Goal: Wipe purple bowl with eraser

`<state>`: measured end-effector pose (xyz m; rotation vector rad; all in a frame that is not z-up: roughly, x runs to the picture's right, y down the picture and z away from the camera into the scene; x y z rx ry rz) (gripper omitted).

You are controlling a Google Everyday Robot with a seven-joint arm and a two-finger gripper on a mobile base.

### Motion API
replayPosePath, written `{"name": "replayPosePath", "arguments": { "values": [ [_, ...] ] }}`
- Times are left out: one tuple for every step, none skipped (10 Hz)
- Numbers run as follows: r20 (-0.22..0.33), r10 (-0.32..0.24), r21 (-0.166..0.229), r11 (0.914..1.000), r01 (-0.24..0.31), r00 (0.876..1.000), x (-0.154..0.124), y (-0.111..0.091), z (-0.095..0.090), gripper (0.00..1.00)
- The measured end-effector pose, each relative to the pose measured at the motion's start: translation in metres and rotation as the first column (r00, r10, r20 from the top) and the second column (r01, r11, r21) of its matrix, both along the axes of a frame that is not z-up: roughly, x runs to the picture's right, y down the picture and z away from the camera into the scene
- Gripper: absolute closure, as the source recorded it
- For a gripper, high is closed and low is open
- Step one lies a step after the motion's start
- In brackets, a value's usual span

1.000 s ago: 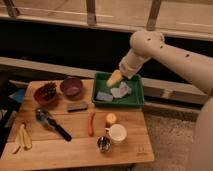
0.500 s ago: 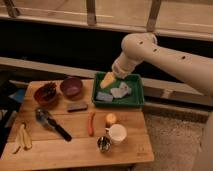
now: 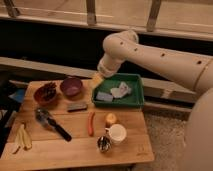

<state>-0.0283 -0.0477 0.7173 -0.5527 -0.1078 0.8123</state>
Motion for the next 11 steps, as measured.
{"name": "replayPosePath", "arguments": {
  "values": [
    [0.027, -0.045, 0.008, 0.999, 0.045, 0.999, -0.023, 0.003, 0.0, 0.21],
    [0.054, -0.09, 0.015, 0.9959, 0.089, 0.995, -0.044, 0.007, 0.0, 0.21],
    [0.079, -0.126, 0.018, 0.9919, 0.125, 0.989, -0.061, 0.011, 0.0, 0.21],
    [0.108, -0.161, 0.016, 0.987, 0.16, 0.981, -0.079, 0.016, 0.002, 0.21],
    [0.131, -0.182, 0.014, 0.9832, 0.182, 0.974, -0.093, 0.019, 0.003, 0.21],
    [0.173, -0.202, -0.004, 0.9786, 0.206, 0.964, -0.116, 0.026, 0.006, 0.21],
    [0.197, -0.207, -0.015, 0.9767, 0.214, 0.958, -0.129, 0.032, 0.006, 0.21],
    [0.209, -0.206, -0.017, 0.9765, 0.215, 0.956, -0.135, 0.034, 0.004, 0.21],
    [0.203, -0.203, -0.019, 0.9773, 0.211, 0.958, -0.132, 0.034, 0.006, 0.21],
    [0.201, -0.2, -0.019, 0.9779, 0.208, 0.959, -0.131, 0.033, 0.006, 0.21],
    [0.202, -0.202, -0.019, 0.9775, 0.21, 0.958, -0.132, 0.034, 0.006, 0.21]
  ]
}}
